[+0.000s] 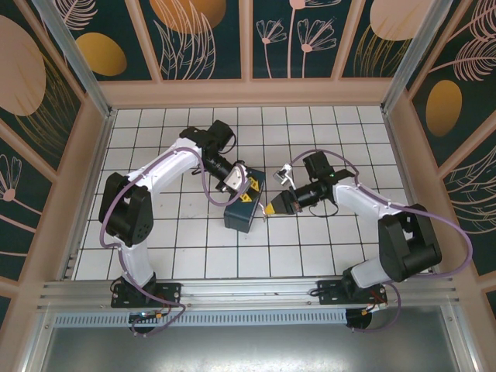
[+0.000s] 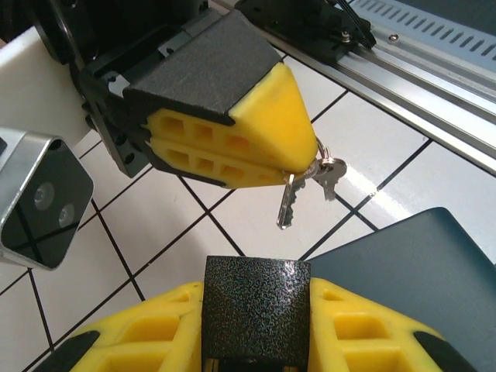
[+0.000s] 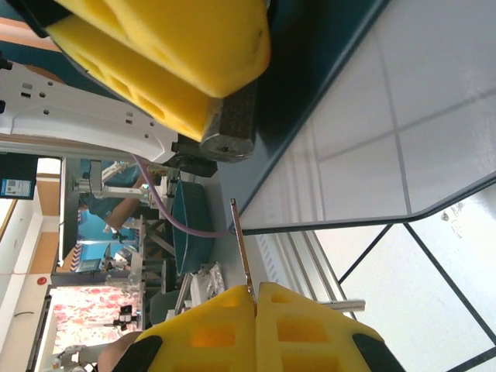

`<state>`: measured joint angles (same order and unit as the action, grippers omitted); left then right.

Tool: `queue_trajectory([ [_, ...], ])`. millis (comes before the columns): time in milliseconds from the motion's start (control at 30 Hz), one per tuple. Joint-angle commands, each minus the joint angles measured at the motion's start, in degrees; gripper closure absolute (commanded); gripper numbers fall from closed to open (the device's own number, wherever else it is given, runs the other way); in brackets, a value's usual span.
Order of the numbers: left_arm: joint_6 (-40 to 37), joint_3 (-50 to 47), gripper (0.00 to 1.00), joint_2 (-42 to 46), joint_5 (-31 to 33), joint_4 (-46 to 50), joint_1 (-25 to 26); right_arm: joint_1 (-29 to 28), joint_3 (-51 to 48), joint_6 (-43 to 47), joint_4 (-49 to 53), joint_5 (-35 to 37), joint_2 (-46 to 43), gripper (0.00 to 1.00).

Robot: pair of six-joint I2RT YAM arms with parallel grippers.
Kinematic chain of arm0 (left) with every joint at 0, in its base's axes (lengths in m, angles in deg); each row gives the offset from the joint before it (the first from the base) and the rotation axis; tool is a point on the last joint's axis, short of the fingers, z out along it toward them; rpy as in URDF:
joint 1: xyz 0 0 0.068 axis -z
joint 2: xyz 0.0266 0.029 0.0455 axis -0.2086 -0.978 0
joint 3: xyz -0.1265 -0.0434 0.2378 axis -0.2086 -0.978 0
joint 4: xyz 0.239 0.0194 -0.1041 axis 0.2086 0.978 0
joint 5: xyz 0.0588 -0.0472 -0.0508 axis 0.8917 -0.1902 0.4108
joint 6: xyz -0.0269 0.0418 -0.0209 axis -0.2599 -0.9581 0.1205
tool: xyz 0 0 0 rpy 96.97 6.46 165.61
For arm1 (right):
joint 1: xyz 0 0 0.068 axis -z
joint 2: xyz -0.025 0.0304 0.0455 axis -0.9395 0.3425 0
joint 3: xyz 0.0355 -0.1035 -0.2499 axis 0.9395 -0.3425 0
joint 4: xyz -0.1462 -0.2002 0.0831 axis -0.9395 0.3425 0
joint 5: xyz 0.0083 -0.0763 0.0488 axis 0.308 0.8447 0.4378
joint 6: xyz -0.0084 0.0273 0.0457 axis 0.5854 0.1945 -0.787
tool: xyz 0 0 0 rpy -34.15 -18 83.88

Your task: Unlock the padlock with the key

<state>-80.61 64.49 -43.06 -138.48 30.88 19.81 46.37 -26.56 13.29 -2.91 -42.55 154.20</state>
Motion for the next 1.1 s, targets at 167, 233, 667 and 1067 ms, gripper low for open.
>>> queue_trajectory([
  [167, -0.7, -0.9, 0.75, 0.9, -1.5, -1.0, 0.7, 0.5, 3.0, 2.3, 2.4, -0.6, 1.5, 1.0],
  [233, -0.6, -1.0, 0.75, 1.0, -1.6, -1.0, 0.7, 0.4, 3.9, 3.1, 3.1, -0.4, 2.3, 1.0],
  [667, -0.7, -1.2, 0.76, 1.4, -2.1, -1.2, 0.6, 0.6, 4.2, 2.9, 2.6, -0.3, 3.8, 1.0],
  [1067, -0.7, -1.5, 0.76, 1.7, -2.2, -1.2, 0.7, 0.8, 5.4, 2.9, 2.3, -0.9, 5.4, 1.0],
])
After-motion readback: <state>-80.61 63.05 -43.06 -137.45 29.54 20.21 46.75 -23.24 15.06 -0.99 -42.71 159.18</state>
